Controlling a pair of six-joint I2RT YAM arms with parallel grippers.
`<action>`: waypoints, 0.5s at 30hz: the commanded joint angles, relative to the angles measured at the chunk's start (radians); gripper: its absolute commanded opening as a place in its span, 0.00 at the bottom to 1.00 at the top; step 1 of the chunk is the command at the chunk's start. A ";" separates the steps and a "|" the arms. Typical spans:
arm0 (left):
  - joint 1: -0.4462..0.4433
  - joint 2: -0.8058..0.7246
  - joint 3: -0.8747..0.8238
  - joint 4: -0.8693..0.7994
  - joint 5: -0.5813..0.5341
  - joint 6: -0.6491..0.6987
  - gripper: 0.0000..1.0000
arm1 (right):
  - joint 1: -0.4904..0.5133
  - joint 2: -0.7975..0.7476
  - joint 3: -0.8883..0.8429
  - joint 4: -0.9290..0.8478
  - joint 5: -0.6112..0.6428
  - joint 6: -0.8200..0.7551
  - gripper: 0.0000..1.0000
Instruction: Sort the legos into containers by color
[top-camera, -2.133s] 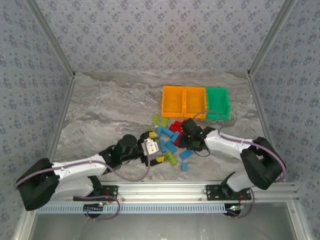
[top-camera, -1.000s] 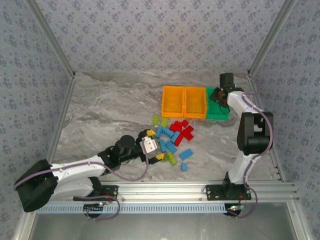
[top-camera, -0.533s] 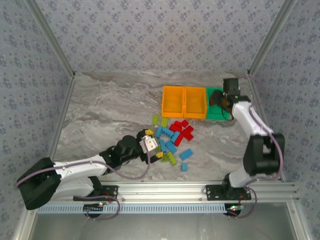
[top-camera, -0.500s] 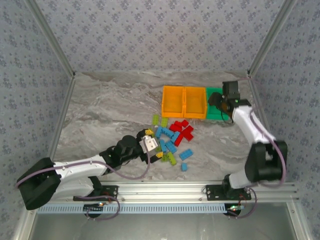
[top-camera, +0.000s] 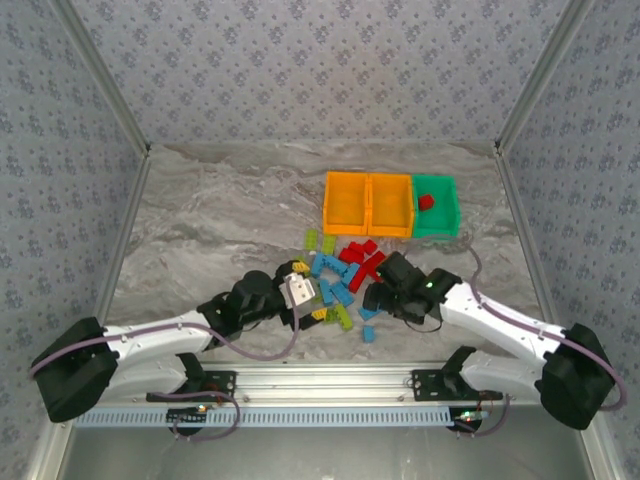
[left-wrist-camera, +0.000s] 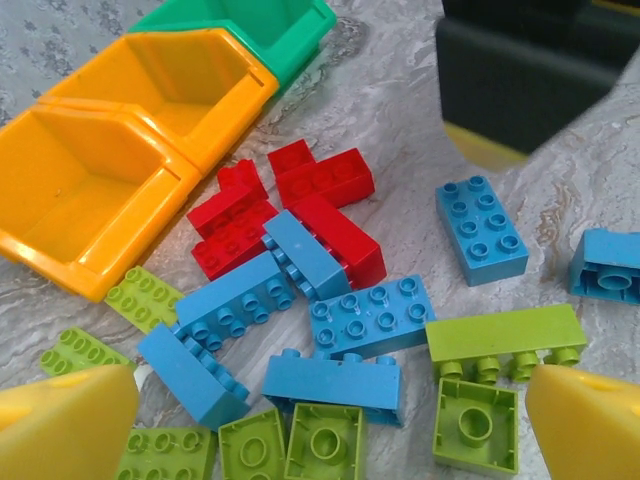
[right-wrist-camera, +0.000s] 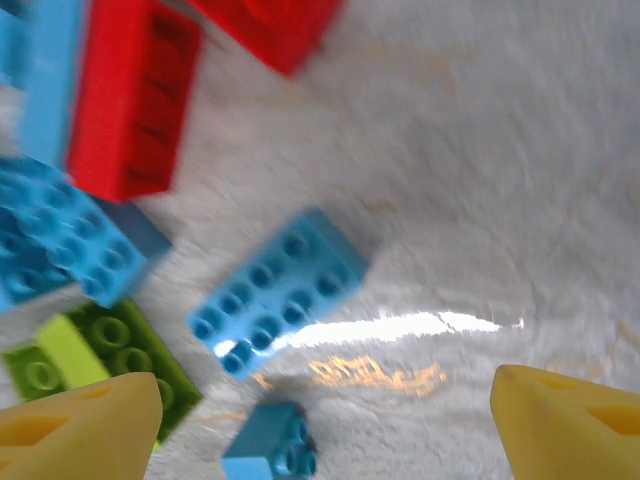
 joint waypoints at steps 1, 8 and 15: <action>-0.004 0.016 0.038 0.003 0.051 0.007 0.99 | 0.025 0.056 0.008 -0.020 0.004 0.176 0.89; -0.004 0.061 0.067 -0.027 0.075 0.000 0.99 | 0.028 0.227 0.085 0.050 0.022 0.147 0.90; -0.005 0.049 0.064 -0.027 0.073 -0.001 0.99 | 0.031 0.316 0.113 0.085 0.035 0.163 0.89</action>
